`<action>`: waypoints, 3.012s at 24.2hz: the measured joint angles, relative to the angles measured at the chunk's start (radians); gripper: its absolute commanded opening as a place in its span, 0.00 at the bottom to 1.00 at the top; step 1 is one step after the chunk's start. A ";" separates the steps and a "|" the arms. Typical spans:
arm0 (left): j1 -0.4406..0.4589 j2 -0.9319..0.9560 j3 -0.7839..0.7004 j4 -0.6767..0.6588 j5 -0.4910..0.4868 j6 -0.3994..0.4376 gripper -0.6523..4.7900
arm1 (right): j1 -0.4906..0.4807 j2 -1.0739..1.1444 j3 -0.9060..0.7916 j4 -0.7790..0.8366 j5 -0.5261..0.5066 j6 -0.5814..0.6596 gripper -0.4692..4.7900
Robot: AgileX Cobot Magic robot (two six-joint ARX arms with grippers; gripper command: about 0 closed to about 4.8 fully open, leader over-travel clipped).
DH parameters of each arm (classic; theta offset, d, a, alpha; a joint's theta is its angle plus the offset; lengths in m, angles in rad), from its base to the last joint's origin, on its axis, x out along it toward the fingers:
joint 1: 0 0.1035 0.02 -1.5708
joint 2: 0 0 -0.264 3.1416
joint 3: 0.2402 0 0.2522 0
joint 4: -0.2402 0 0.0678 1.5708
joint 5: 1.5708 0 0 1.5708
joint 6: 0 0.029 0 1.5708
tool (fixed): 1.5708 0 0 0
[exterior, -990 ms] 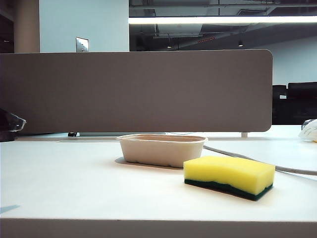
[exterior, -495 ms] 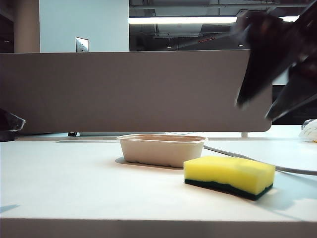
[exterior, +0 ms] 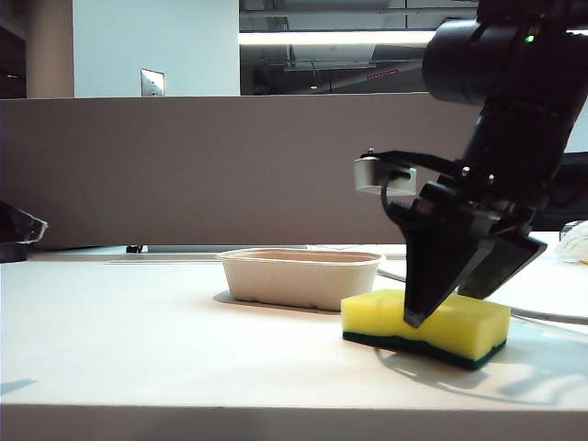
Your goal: Pick up the cleaning sponge from the table and place it into the paper lunch box.
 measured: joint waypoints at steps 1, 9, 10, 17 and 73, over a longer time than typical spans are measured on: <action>0.000 0.000 0.000 0.000 0.000 0.000 0.11 | 0.000 0.006 0.000 0.006 -0.005 0.000 0.97; 0.000 0.000 0.000 0.000 0.000 0.000 0.11 | 0.000 0.010 0.011 0.029 -0.039 -0.003 0.08; 0.000 0.000 0.000 0.000 0.000 0.000 0.11 | 0.000 0.005 0.044 0.005 -0.068 -0.002 0.08; 0.000 0.000 0.000 0.000 0.000 0.000 0.11 | 0.018 0.045 0.383 0.064 -0.099 0.000 0.09; 0.734 -0.124 0.000 0.002 0.060 0.000 0.11 | 0.040 -0.534 0.183 0.161 0.082 0.287 0.08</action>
